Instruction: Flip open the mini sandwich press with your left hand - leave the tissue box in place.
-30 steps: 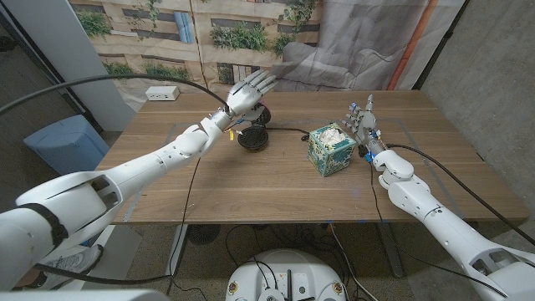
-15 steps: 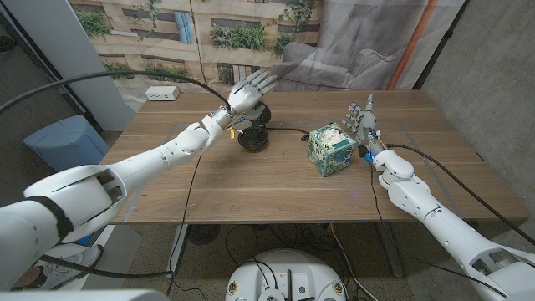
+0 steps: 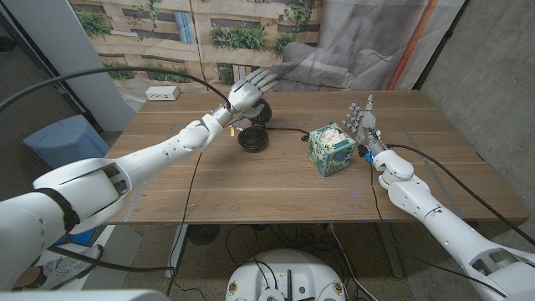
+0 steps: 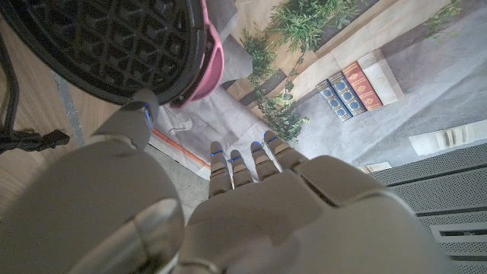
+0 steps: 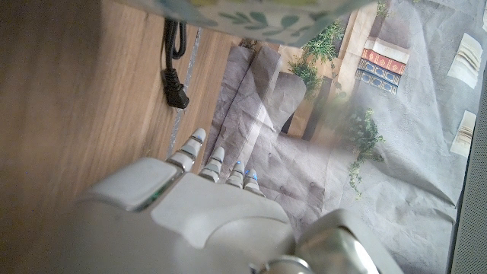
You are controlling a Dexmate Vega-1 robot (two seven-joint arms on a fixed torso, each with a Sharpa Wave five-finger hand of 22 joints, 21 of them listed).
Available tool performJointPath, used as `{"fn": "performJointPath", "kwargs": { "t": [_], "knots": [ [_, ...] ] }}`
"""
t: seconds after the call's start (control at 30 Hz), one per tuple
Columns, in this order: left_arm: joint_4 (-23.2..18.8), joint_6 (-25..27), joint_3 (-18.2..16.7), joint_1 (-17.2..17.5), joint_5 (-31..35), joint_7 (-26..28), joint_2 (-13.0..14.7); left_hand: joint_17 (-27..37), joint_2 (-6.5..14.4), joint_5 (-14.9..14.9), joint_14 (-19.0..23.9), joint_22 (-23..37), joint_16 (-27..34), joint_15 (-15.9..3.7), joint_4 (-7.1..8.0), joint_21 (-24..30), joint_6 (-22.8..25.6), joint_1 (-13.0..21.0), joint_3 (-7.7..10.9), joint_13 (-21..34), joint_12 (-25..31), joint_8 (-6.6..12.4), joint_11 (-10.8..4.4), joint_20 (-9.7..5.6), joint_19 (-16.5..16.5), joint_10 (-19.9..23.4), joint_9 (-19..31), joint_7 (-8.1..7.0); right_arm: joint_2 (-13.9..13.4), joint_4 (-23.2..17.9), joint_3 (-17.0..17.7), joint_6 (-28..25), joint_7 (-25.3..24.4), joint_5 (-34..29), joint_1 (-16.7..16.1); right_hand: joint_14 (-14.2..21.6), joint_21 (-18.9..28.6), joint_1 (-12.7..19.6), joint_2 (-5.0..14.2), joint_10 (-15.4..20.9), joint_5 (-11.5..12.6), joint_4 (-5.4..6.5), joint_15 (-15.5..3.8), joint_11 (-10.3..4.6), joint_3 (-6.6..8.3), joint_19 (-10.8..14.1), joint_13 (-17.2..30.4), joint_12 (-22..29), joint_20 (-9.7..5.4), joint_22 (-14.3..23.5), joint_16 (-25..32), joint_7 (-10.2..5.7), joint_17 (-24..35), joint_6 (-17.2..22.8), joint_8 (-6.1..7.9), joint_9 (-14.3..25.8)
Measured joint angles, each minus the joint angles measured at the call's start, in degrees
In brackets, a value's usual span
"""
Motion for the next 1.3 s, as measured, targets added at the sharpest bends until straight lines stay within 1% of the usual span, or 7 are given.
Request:
{"fn": "performJointPath", "kwargs": {
  "t": [0.4,0.57,0.8,0.83,0.97,1.13,1.3],
  "knots": [
    [3.52,-0.64,2.15,-1.97,-1.32,1.99,-1.8,0.0,0.0,0.0,0.0,0.0,0.0,0.0,0.23,0.0,0.0,0.0,-0.23,0.0,0.0,0.0,0.0,0.0,0.0,0.0,0.0,0.0,0.0,0.0,0.0,0.0,0.0,0.0,-0.02,0.0,0.0,0.0,0.0,0.0,0.0,0.0,0.0,0.0,0.0,0.0,-0.01,0.0,0.0,0.0,0.0,0.0,0.0,0.0,0.0,0.0],
    [3.27,-0.7,2.56,-2.18,-1.76,2.11,-1.62,0.0,0.24,0.0,0.0,0.0,0.0,0.0,0.23,0.0,0.0,0.24,-0.23,0.0,0.0,0.0,-0.04,0.0,0.0,0.04,0.0,0.0,0.01,0.0,-0.01,0.0,0.0,0.0,-0.02,0.0,0.0,0.0,0.0,0.0,0.0,0.0,0.0,0.0,0.0,-0.01,-0.01,0.0,0.0,0.0,0.0,0.0,0.0,0.0,0.0,-0.01],
    [-0.22,-0.18,1.93,-1.34,-2.6,1.11,0.41,0.0,0.24,0.0,0.0,0.0,0.0,0.0,0.23,0.0,0.0,0.24,-0.7,0.0,0.0,0.0,-0.31,0.0,0.0,0.31,0.0,0.0,0.02,0.0,-0.01,0.02,0.01,-0.02,-0.02,0.0,0.0,0.0,0.0,0.0,0.0,0.0,0.0,0.0,0.0,-0.01,-0.01,0.0,0.0,0.0,0.0,0.0,0.0,0.0,0.0,-0.01],
    [-1.66,0.06,1.34,-0.8,-2.78,0.71,1.26,0.0,0.24,0.0,0.0,0.0,0.0,0.0,0.23,0.0,0.0,0.24,-0.7,0.0,0.0,0.0,-0.31,0.0,0.0,0.31,0.0,0.0,0.02,0.0,-0.02,0.03,0.01,-0.01,-0.03,0.0,0.0,0.0,0.0,0.0,0.0,0.0,0.0,0.0,0.0,-0.01,-0.01,0.0,0.0,0.0,0.0,0.0,0.0,0.0,0.0,-0.01],
    [-4.29,0.55,0.26,0.4,-3.25,-0.08,2.72,0.0,0.23,0.0,0.0,0.0,0.0,0.0,0.23,0.0,0.31,0.23,-0.7,0.0,0.0,0.0,-0.3,0.0,0.0,0.31,0.0,-0.31,0.02,0.0,-0.02,0.04,0.02,-0.02,-0.02,0.0,0.0,0.0,0.0,0.0,0.0,0.0,0.0,0.0,0.0,-0.01,-0.01,0.0,0.0,0.0,0.0,0.0,0.0,0.0,0.0,-0.01],
    [-8.74,0.54,-2.22,2.66,-4.3,-2.99,5.47,0.0,0.23,0.0,0.0,0.0,0.0,0.0,0.42,0.0,0.33,0.23,-0.89,0.0,0.0,0.0,-0.3,0.0,0.0,0.3,0.0,-0.34,0.02,0.03,-0.02,0.04,0.02,-0.02,-0.01,0.0,0.0,0.0,0.0,0.0,0.0,0.0,0.0,0.0,0.0,-0.01,-0.01,0.0,0.0,0.0,0.0,0.0,0.0,0.0,0.0,-0.01],
    [-12.1,-0.14,-4.89,4.6,-5.52,-4.94,7.38,0.0,0.23,-0.24,0.0,0.0,0.0,0.0,0.55,0.0,0.62,0.23,-1.21,0.0,0.0,0.0,-0.3,0.0,0.0,0.3,0.0,-0.63,0.02,0.04,-0.02,0.04,0.02,-0.02,0.0,0.0,0.0,0.0,0.0,0.0,0.0,0.0,0.0,0.0,0.0,-0.01,-0.01,0.0,0.0,0.0,0.0,0.0,0.0,0.0,0.0,-0.01]
  ]
}}
